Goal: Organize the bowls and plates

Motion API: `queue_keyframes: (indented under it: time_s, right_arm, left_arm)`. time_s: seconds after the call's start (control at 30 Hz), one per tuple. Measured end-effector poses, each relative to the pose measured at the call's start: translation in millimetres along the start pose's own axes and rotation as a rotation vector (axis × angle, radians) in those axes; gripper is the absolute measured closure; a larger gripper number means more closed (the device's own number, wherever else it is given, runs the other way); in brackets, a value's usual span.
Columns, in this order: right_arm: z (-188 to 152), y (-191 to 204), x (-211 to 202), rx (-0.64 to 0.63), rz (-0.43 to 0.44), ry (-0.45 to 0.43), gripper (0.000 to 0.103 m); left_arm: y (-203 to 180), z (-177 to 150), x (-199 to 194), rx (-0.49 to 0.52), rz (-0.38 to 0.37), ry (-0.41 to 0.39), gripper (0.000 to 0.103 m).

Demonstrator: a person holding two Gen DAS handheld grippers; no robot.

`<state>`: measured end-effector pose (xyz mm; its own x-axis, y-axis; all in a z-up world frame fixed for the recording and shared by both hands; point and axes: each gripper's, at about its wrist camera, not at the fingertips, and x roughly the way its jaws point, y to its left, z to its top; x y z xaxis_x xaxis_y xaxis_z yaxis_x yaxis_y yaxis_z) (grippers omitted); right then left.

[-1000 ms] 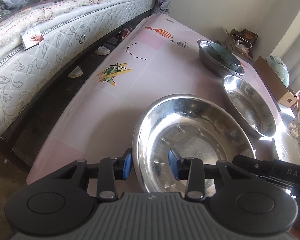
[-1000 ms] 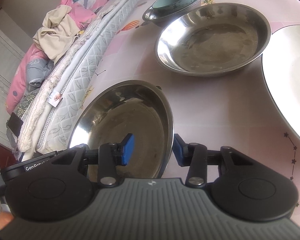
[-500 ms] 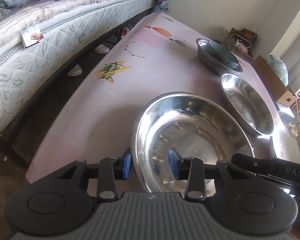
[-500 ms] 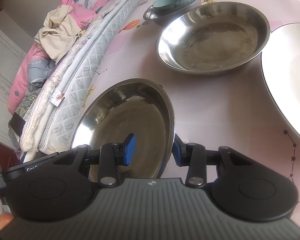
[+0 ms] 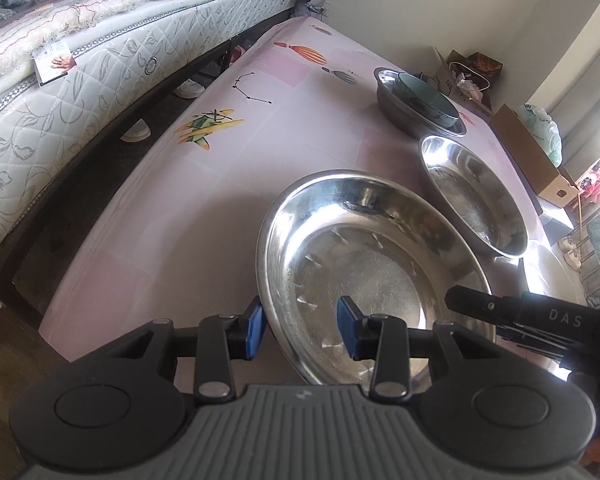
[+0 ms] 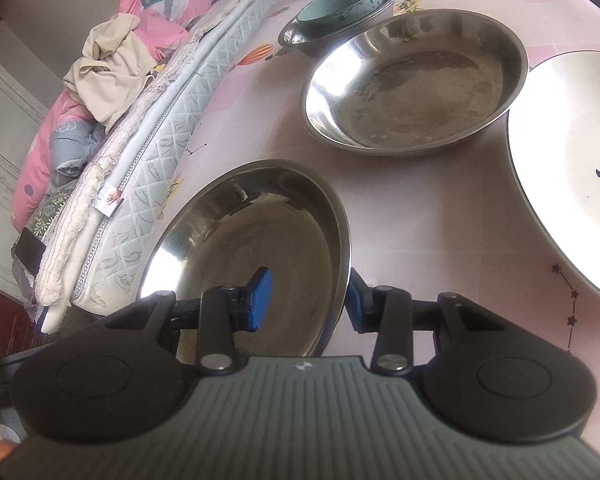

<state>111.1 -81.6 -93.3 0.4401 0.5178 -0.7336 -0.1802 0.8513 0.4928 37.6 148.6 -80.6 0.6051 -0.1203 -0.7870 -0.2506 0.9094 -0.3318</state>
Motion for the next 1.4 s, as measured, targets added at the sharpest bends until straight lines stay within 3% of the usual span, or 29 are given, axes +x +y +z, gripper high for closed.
queue_keyframes:
  time_s: [0.57, 0.67, 0.83, 1.4]
  right_arm:
    - [1, -2, 0, 0.004, -0.009, -0.017, 0.066]
    - [1, -3, 0, 0.001, -0.013, -0.02, 0.068]
    - [0, -5, 1, 0.006, -0.016, -0.018, 0.072]
    - [-4, 0, 4, -0.005, 0.007, 0.004, 0.073]
  left_arm:
    - [4, 6, 11, 0.018, 0.038, -0.017, 0.064]
    - [4, 7, 12, 0.022, 0.031, -0.017, 0.073]
    - [4, 7, 11, 0.026, 0.044, -0.02, 0.078]
    - [10, -1, 0, 0.004, 0.05, -0.006, 0.079]
